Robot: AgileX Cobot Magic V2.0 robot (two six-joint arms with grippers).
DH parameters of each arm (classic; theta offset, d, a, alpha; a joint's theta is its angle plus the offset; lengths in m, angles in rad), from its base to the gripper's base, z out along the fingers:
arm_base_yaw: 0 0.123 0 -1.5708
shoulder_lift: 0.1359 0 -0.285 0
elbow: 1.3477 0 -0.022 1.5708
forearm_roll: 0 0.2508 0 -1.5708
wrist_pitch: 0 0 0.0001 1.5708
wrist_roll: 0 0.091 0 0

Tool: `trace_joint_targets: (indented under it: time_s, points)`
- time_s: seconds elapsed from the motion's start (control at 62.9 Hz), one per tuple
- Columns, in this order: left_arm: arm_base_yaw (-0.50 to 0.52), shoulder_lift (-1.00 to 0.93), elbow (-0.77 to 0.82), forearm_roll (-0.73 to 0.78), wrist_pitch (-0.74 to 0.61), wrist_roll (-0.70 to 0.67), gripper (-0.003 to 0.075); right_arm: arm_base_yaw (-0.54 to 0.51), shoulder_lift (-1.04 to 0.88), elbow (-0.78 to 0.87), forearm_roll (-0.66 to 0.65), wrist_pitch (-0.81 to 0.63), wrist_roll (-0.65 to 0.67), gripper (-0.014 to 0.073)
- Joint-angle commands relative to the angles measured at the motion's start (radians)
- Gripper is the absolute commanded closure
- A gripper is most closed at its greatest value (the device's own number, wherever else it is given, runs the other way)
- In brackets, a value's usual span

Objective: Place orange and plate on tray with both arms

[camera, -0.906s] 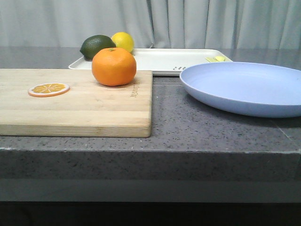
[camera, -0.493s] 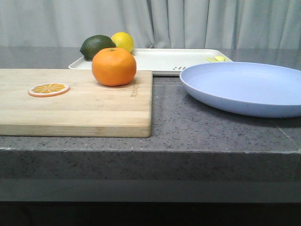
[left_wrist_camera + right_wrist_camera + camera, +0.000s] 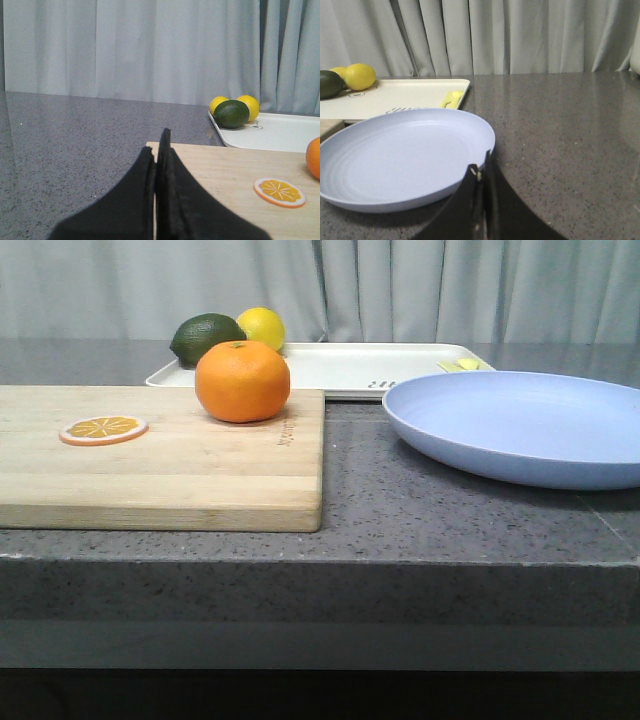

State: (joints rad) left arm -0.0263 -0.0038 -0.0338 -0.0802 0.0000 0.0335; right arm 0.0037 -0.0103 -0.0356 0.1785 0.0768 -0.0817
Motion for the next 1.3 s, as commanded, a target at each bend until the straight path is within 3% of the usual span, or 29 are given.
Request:
trace_joint_targets:
  time_s: [0.0,0.207,0.509,0.684,1.097,1.177,1.256,1.288]
  points:
    - [-0.001,-0.008,-0.116,-0.003,-0.025,0.002,0.0740,0.001,-0.018,-0.105,-0.001,-0.030,-0.005,0.0661]
    - [-0.001,0.100,-0.390,-0.003,0.218,0.002,0.0740,0.001,0.061,-0.344,-0.079,0.141,-0.005,0.0661]
    - [-0.001,0.377,-0.696,-0.003,0.558,0.002,0.0740,0.001,0.330,-0.645,-0.080,0.390,-0.005,0.0661]
    - [-0.001,0.473,-0.712,-0.003,0.566,0.002,0.0740,0.001,0.495,-0.697,-0.080,0.506,-0.005,0.0661]
    - [-0.001,0.578,-0.708,-0.009,0.566,0.002,0.0739,0.001,0.682,-0.695,-0.080,0.497,-0.006,0.0650]
    - [-0.001,0.585,-0.708,-0.009,0.566,0.002,0.0721,0.001,0.687,-0.695,-0.080,0.482,-0.006,0.0537]
    - [-0.001,0.589,-0.708,-0.010,0.566,0.002,0.0629,0.001,0.687,-0.695,-0.080,0.480,-0.006,0.0368]
    - [-0.003,0.590,-0.708,-0.019,0.566,0.002,0.0566,0.001,0.687,-0.695,-0.080,0.479,-0.006,0.0263]
